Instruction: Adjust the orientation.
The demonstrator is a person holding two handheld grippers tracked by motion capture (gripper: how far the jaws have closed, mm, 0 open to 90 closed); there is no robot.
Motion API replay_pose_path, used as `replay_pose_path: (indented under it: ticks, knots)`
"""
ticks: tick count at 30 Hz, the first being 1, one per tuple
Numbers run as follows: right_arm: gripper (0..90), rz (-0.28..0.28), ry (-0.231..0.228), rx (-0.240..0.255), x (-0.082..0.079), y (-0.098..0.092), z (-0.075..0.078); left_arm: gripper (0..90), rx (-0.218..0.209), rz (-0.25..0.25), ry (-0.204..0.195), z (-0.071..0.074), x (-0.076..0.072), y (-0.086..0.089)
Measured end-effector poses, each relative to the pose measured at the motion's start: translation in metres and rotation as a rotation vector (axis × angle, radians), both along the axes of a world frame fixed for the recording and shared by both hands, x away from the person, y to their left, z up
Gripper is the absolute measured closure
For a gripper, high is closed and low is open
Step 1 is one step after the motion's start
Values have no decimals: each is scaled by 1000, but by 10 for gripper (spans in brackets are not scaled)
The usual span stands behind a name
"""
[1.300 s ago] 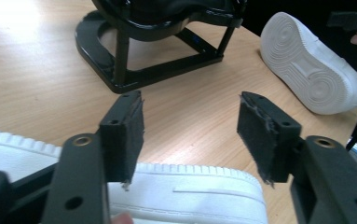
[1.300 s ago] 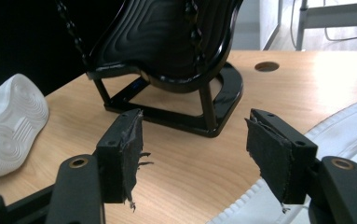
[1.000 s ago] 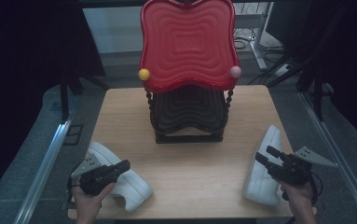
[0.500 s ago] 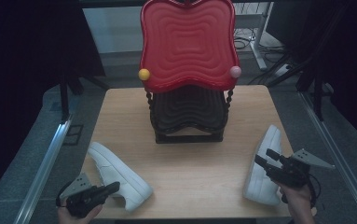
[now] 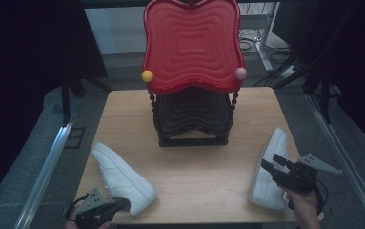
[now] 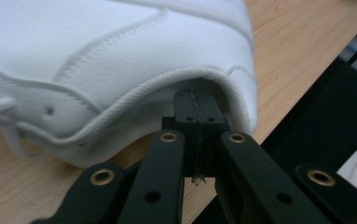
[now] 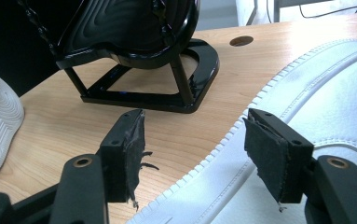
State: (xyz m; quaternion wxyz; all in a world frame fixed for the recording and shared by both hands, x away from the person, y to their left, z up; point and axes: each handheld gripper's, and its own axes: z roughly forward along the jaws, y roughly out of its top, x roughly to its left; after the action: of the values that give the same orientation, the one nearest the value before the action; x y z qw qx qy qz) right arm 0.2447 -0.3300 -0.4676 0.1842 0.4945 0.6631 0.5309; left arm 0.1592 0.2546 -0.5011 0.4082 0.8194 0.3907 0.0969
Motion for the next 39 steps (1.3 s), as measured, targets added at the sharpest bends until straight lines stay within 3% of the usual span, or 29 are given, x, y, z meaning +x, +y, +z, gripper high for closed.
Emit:
replay_pose_path:
  ticks: [10,28,36,39]
  knots:
    - [379,-19,1,-1,-3,-3,0,900,-32,-12,9,2,14,-7]
    - [379,-22,14,-3,-4,-4,-2,900,-37,-23,3,9,35,-18]
    - [379,-22,19,-9,-3,-2,-4,900,-44,-23,-4,18,60,-23]
    - [379,-21,22,-11,-3,-1,-5,900,-48,-26,27,20,86,-28]
